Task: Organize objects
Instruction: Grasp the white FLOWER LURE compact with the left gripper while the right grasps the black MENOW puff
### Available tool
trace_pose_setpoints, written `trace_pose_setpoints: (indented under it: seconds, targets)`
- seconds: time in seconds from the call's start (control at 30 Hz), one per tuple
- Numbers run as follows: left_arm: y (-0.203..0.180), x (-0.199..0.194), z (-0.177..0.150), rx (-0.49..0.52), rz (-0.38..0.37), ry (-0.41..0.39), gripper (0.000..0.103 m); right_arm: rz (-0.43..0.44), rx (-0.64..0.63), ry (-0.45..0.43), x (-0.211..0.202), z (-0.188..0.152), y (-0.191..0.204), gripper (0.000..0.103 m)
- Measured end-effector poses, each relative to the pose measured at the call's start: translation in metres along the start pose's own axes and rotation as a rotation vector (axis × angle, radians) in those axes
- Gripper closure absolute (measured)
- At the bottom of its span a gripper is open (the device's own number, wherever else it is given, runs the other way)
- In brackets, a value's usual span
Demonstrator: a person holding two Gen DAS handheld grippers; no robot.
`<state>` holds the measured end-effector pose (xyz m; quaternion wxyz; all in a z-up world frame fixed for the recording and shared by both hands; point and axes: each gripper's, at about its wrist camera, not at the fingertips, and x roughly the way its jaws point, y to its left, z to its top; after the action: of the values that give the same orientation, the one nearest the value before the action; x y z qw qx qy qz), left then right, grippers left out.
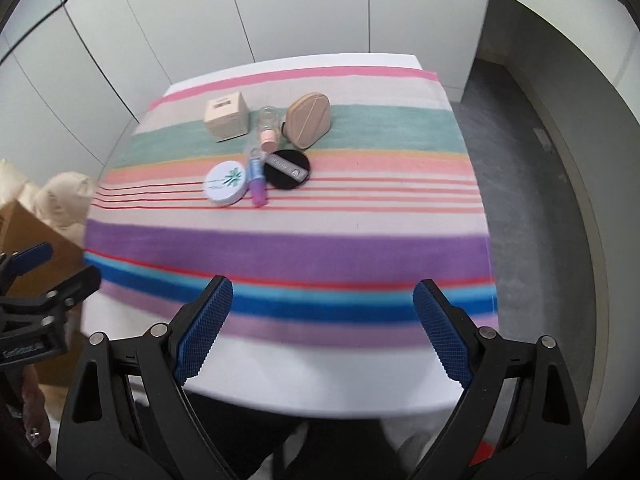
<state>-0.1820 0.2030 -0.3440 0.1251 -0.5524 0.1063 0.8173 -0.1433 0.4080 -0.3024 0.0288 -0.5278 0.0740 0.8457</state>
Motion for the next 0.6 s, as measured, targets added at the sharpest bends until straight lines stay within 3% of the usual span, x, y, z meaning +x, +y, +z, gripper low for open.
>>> trace_pose_setpoints:
  seconds: [0.2,0.43,0.6]
  targets:
    - [-0.003,0.062,0.02,-0.091,-0.044,0.026,0.003,0.031,0.005,0.006,0.067,0.022,-0.011,0.009]
    - [-0.004,0.09,0.037,-0.109,-0.052,0.023,0.002,0.009,-0.114,0.01,0.132,0.051,0.008,0.009]
    - [-0.003,0.108,0.045,-0.123,-0.064,0.038,0.003,0.003,-0.186,-0.044,0.149,0.064,0.027,0.009]
